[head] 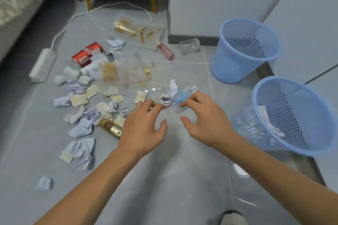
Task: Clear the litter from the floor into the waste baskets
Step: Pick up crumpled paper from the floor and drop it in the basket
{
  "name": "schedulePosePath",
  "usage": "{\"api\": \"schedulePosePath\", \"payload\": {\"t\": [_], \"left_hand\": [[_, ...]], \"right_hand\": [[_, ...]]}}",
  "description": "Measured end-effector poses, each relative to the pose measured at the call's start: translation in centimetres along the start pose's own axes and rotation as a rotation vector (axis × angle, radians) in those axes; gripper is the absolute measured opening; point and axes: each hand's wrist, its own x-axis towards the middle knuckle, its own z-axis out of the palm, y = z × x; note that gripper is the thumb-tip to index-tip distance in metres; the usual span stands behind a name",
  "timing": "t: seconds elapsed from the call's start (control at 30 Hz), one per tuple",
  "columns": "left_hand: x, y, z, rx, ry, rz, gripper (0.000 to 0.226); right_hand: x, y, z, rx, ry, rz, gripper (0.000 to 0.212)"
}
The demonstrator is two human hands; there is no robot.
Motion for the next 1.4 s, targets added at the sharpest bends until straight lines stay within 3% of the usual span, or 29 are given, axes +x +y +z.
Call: {"api": "schedulePosePath", "payload": {"t": [0.23, 0.4, 0.63, 0.83, 0.93, 1.03, 1.17, 1.27, 1.37, 1.4], "left_hand": [[-10.3, -13.3, -3.8, 0.08, 0.041, -0.357, 0.033], [-16.5, -19.2, -3.7, 0.102, 0.049, -0.525, 0.037], [-21.3, -22.7, -3.0, 0.114, -0.104, -0.735, 0.054], [-23.8, -23.8, -2.1, 0.081, -0.173, -0.857, 0.056], [-24.6, -23.9, -1.4, 0.014, -0.096, -0.837, 0.032], [-25.2, -24.1, -0.7, -0.013, -0.076, -0.806, 0.013], [-24.4, -23.9, -0.5, -0.034, -0.019, -0.768, 0.013], [-22.1, -22.7, -1.1, -0.025, 0.025, -0.714, 0.013], [-18.6, -20.6, -1.7, -0.015, 0.046, -0.615, 0.02], [-17.4, -19.8, -1.9, -0.015, 0.051, -0.579, 0.023]], "right_hand": [[2.6, -10.4, 9.2, 0.037, -0.277, -0.271, 0.034], [2.8, -14.9, 14.0, 0.03, -0.443, -0.344, 0.039], [1.8, -19.2, 20.6, -0.019, -0.576, -0.454, 0.049], [2.8, -20.9, 24.4, -0.003, -0.557, -0.527, 0.077], [3.4, -21.5, 25.9, -0.06, -0.595, -0.545, 0.073], [3.3, -21.7, 26.1, -0.109, -0.646, -0.566, 0.046], [2.9, -20.6, 25.3, -0.116, -0.663, -0.595, 0.032], [3.2, -19.4, 23.4, -0.049, -0.599, -0.589, 0.052], [3.6, -17.2, 20.6, -0.01, -0.464, -0.516, 0.025], [3.7, -16.2, 19.8, 0.009, -0.429, -0.487, 0.03]]}}
